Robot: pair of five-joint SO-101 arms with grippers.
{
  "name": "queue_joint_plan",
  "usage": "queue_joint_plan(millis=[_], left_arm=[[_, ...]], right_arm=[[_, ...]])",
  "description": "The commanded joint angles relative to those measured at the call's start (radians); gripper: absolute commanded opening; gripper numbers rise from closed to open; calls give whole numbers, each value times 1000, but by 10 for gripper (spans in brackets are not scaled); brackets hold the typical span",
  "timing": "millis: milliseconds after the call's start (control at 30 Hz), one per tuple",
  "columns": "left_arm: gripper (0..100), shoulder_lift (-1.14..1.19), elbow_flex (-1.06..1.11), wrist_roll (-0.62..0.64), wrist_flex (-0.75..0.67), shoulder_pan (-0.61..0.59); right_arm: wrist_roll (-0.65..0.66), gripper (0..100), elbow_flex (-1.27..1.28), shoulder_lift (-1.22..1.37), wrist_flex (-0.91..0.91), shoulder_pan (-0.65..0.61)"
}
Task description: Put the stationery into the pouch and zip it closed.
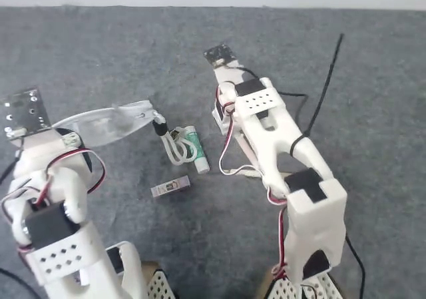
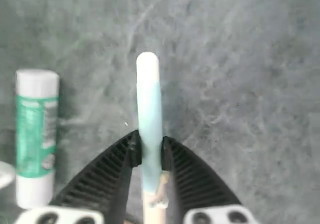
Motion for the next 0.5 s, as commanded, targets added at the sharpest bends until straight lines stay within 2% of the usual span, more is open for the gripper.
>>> queue_joint_plan(millis=[0, 133, 467], left_arm=[[12, 9, 1, 5, -28, -3], [12, 9, 1, 5, -28, -3], [12, 11, 2, 5, -28, -3]], right_arm=[[21, 123, -57, -8, 51, 2], [17, 140, -130, 1, 142, -8], [-8, 140, -140, 85, 65, -39]])
